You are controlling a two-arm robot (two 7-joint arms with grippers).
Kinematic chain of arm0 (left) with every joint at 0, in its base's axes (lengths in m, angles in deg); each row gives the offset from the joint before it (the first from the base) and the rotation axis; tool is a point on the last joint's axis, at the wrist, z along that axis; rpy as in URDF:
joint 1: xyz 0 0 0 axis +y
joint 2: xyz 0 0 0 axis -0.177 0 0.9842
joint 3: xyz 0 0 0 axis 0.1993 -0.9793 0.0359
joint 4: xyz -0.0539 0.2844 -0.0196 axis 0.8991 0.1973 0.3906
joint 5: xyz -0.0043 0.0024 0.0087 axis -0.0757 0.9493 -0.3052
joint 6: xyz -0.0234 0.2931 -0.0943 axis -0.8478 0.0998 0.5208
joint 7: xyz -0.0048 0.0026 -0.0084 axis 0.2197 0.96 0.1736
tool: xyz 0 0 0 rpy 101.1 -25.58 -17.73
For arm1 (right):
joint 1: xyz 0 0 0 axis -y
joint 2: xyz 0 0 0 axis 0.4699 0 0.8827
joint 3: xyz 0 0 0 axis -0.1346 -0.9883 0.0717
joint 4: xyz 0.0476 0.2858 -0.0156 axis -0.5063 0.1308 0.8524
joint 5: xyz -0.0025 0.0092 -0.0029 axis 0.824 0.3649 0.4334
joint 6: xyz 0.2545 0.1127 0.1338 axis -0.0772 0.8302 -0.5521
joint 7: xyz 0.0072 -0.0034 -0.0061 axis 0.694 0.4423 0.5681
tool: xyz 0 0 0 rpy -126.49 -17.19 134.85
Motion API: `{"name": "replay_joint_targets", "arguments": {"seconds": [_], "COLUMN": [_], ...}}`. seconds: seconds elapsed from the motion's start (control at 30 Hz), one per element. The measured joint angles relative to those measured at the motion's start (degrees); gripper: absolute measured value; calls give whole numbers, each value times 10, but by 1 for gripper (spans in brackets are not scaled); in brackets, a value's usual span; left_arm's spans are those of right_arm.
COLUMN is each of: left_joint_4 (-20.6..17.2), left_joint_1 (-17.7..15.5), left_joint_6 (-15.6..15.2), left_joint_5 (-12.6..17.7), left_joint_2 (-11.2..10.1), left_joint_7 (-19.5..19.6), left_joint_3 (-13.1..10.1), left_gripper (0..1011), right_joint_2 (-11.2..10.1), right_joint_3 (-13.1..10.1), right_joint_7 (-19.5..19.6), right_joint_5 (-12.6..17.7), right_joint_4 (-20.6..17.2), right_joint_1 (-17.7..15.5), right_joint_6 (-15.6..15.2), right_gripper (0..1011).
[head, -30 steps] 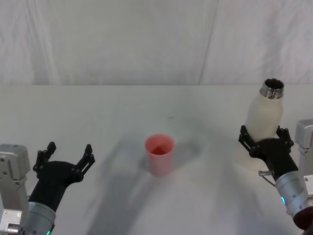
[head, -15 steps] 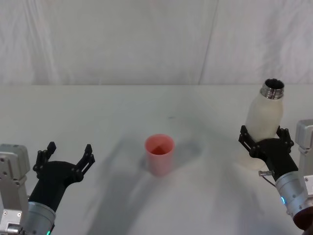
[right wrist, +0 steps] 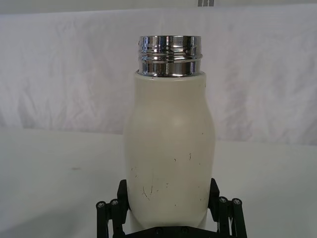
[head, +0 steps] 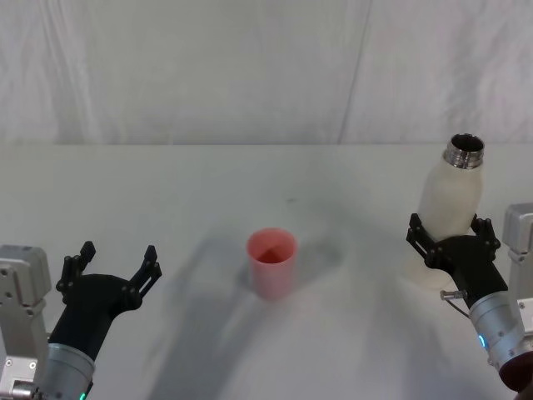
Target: Grasp the thermos with one hand and pour water into the cup lid.
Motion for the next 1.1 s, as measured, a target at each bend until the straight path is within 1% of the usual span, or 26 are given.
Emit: {"name": "replay_joint_targets", "arguments": {"seconds": [0.33,0.7,0.83,1.1], "left_joint_4": [0,0,0,0], "left_joint_1": [0,0,0,0], "left_joint_6": [0,0,0,0], "left_joint_5": [0,0,0,0], "left_joint_2": [0,0,0,0], "left_joint_7": [0,0,0,0], "left_joint_3": [0,0,0,0], "left_gripper": [1001,1001,1001,1001], "right_joint_2": [0,-10,-15,-32], "right_joint_3": [0,0,-1,1], "right_joint_7": [-1,-14,-16,-21], "right_joint_5": [0,9,9,2], "right_joint_4": [0,-9,-17,-43], "right_joint_1": [0,14,18,30], "right_joint_6": [0,-4,-10,-33], "right_gripper": [950,950,950,950]}}
